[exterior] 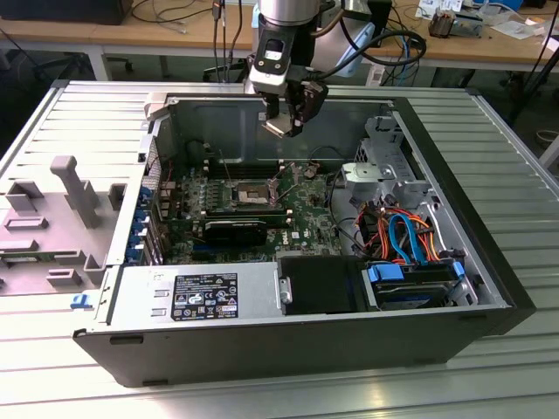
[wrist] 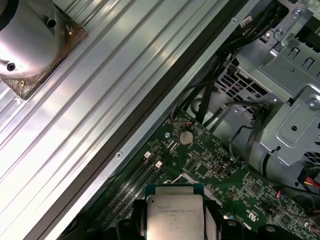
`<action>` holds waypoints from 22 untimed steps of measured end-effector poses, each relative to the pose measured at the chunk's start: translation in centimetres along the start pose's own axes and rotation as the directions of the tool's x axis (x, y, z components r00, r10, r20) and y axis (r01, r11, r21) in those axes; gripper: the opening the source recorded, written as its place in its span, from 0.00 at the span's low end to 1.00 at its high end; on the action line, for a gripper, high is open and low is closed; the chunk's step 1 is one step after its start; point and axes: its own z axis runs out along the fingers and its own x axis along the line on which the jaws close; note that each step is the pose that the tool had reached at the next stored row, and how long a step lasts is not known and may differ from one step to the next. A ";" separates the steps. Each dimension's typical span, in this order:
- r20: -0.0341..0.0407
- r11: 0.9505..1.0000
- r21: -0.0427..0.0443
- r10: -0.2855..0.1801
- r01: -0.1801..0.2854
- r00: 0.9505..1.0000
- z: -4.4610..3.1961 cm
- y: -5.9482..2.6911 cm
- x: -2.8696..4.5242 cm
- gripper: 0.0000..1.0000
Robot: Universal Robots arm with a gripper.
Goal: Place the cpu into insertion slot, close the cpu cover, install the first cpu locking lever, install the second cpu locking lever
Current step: 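Place the cpu into insertion slot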
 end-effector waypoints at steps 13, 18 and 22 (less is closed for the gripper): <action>0.004 0.999 -0.001 0.041 -0.041 0.999 0.02 0.00 0.00 0.55; 0.004 0.999 -0.001 0.047 -0.047 0.999 0.02 0.00 0.00 0.55; 0.005 0.999 -0.001 0.053 -0.053 0.999 0.02 0.00 0.00 0.55</action>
